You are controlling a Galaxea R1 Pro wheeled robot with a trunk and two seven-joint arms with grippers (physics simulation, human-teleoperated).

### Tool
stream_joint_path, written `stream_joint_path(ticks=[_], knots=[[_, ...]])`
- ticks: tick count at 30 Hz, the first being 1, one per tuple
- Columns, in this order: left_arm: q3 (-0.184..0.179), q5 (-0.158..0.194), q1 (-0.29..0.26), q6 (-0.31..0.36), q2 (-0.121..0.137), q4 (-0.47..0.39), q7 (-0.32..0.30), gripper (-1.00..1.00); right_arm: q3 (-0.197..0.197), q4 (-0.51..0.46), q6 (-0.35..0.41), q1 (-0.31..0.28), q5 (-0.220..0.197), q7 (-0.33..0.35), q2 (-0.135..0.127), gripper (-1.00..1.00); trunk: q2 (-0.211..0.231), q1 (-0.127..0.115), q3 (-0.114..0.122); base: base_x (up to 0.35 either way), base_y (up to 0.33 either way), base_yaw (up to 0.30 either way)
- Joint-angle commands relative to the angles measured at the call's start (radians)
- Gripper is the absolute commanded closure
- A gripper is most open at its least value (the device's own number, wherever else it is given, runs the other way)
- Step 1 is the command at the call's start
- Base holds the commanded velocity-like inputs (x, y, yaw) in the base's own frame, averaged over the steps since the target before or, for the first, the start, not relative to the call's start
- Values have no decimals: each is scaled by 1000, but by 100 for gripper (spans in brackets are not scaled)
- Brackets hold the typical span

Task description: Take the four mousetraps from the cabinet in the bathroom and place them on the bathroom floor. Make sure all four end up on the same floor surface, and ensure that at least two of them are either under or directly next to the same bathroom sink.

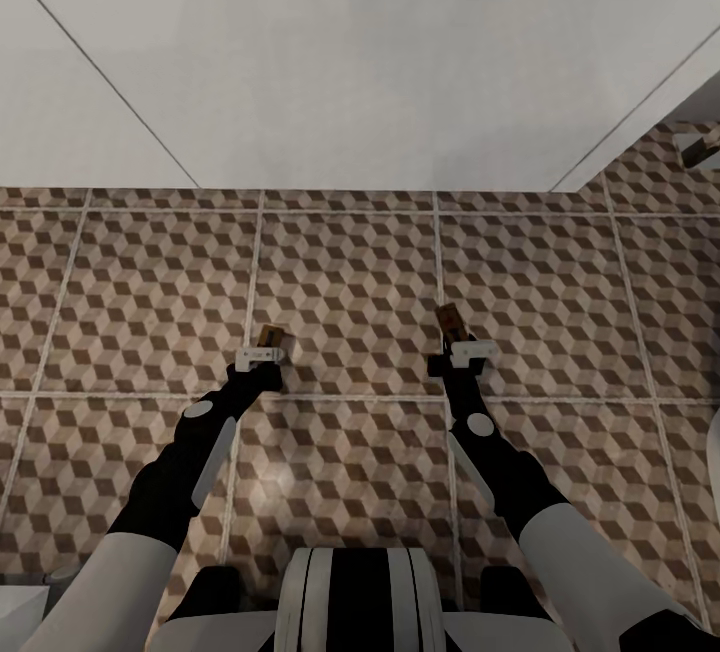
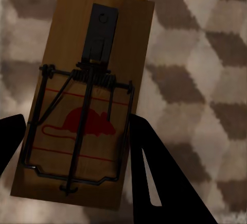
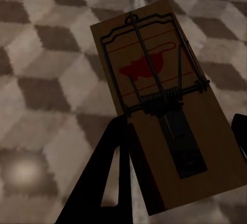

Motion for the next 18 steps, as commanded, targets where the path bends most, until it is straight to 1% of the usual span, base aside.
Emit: stream_joint_path(ticks=[1, 8, 15, 18], knots=[[-1, 9, 0, 6, 1, -1, -1, 100, 6, 0, -6, -1, -11, -6, -1, 100, 0, 0, 0, 27, 0, 0], [-1, 9, 0, 6, 1, 0, -1, 100, 6, 0, -6, -1, -11, -6, -1, 100, 0, 0, 0, 18, 0, 0], [-1, 9, 0, 6, 0, -1, -1, 100, 6, 0, -6, -1, -11, -7, -1, 100, 0, 0, 0, 132, 0, 0], [-1, 9, 0, 6, -1, -2, -1, 100, 6, 0, -6, -1, -11, -7, -1, 100, 0, 0, 0, 55, 0, 0]])
